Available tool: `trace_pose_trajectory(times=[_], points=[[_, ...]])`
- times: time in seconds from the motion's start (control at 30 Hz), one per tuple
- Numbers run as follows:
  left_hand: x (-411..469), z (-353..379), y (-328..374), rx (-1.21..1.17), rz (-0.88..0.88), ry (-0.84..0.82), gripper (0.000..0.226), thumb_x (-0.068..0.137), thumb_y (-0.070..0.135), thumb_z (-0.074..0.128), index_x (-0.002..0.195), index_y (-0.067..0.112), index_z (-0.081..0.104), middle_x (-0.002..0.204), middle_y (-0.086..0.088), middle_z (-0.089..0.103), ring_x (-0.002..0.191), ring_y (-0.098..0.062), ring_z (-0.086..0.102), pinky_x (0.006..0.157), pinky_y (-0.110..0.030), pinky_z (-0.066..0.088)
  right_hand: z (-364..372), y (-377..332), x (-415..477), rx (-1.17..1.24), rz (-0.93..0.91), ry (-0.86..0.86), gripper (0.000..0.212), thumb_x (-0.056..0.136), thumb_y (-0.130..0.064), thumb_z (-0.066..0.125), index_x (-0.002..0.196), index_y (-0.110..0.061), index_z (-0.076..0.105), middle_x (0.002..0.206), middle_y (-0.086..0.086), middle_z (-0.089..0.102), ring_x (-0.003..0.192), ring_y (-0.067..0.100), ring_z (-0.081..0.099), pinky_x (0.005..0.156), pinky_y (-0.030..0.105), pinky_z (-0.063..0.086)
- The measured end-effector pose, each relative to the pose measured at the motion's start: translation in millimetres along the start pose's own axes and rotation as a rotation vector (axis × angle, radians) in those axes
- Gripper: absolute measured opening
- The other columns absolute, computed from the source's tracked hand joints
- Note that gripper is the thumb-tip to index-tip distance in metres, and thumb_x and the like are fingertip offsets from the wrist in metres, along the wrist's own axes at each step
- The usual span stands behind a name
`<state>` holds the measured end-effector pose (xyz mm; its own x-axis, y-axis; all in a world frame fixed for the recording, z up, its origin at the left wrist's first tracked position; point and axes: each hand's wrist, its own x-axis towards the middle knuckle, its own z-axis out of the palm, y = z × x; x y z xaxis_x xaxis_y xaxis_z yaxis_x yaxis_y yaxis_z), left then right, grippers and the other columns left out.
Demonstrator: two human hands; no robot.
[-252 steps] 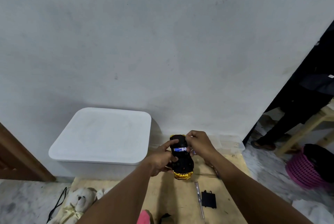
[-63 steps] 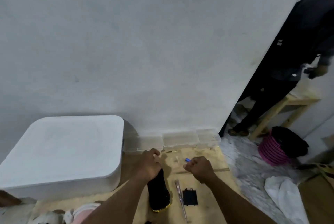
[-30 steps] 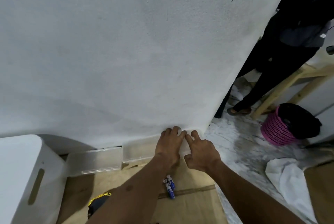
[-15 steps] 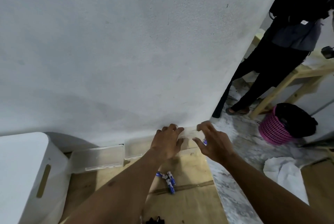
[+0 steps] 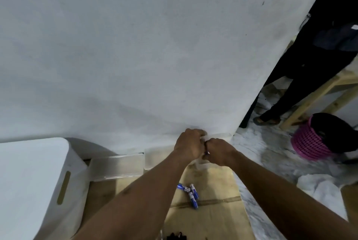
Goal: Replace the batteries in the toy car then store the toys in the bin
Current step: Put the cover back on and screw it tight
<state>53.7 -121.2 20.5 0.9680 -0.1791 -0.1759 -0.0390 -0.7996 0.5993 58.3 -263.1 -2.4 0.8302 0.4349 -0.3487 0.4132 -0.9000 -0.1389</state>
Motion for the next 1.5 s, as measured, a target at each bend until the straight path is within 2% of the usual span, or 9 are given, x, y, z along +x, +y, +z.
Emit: trace_pose_trajectory(times=[0.1,0.2,0.37,0.53,0.67,0.8,0.97,1.27,1.5], points=[[-2,-1,1,-0.021,0.001,0.003,0.037,0.088,0.012,0.055,0.117,0.027,0.071,0.118,-0.001,0.069,0.108,-0.023,0.063,0.092,-0.030,0.052,11,3,7,0.087,0.031,-0.071,0.019,0.093,-0.024,0.062,0.107,-0.013,0.069,0.112,0.003,0.067,0.097,0.022,0.063,0.081,0.028,0.047],[-2,-1,1,-0.002,-0.007,-0.005,0.040,0.088,0.014,0.053,0.122,0.028,0.068,0.123,-0.002,0.067,0.112,-0.023,0.061,0.092,-0.029,0.050,15,5,-2,0.184,0.024,0.028,0.014,0.091,-0.018,0.062,0.100,-0.015,0.073,0.105,0.003,0.072,0.088,0.020,0.065,0.074,0.024,0.048],[-10,0,5,0.047,-0.007,-0.011,0.036,0.092,0.020,0.057,0.127,0.023,0.065,0.128,-0.005,0.063,0.114,-0.027,0.061,0.096,-0.032,0.050,17,3,-48,0.155,-0.151,0.553,0.028,0.085,-0.027,0.049,0.083,-0.018,0.075,0.077,-0.003,0.072,0.064,0.016,0.066,0.058,0.013,0.039],[-26,4,3,0.170,0.040,-0.084,0.043,0.083,0.022,0.066,0.125,0.017,0.062,0.122,-0.009,0.061,0.112,-0.029,0.058,0.091,-0.036,0.052,15,10,-68,0.182,-0.050,0.797,0.022,0.081,-0.024,0.056,0.098,-0.016,0.068,0.092,-0.002,0.060,0.074,0.014,0.055,0.040,0.021,0.044],[-36,10,-3,0.278,0.129,-0.150,0.039,0.083,0.023,0.067,0.122,0.016,0.064,0.122,-0.007,0.060,0.113,-0.027,0.057,0.090,-0.034,0.049,27,15,-73,0.109,-0.111,0.601,0.048,0.066,-0.025,0.067,0.113,-0.020,0.064,0.105,-0.002,0.059,0.091,0.016,0.054,0.052,0.020,0.044],[-42,10,-9,0.425,0.203,-0.217,0.039,0.089,0.033,0.061,0.126,0.019,0.061,0.126,-0.006,0.054,0.123,-0.026,0.048,0.103,-0.040,0.037,41,14,-66,0.048,-0.084,0.348,0.041,0.073,-0.031,0.070,0.114,-0.026,0.063,0.112,-0.008,0.056,0.097,0.018,0.057,0.061,0.024,0.044],[-45,15,-13,0.485,0.236,-0.235,0.043,0.092,0.038,0.056,0.132,0.023,0.057,0.142,-0.007,0.044,0.139,-0.023,0.034,0.119,-0.044,0.020,30,2,-56,0.003,0.009,0.294,0.041,0.085,-0.027,0.072,0.122,-0.028,0.054,0.124,-0.010,0.051,0.106,0.014,0.052,0.066,0.023,0.038],[-58,16,-21,0.531,0.243,-0.284,0.060,0.095,0.037,0.050,0.150,0.019,0.033,0.160,-0.009,0.020,0.151,-0.030,0.007,0.120,-0.053,0.009,36,-18,-55,-0.041,0.127,0.303,0.046,0.088,-0.017,0.068,0.129,-0.022,0.048,0.126,-0.005,0.050,0.106,0.018,0.055,0.062,0.023,0.040],[-106,-10,-68,0.335,0.070,-0.041,0.046,0.091,0.035,0.049,0.136,0.028,0.051,0.131,0.001,0.054,0.125,-0.021,0.047,0.102,-0.039,0.037,47,-62,-75,0.200,0.073,0.388,0.029,0.075,-0.018,0.064,0.104,-0.022,0.059,0.102,-0.004,0.061,0.085,0.019,0.061,0.062,0.025,0.043]])
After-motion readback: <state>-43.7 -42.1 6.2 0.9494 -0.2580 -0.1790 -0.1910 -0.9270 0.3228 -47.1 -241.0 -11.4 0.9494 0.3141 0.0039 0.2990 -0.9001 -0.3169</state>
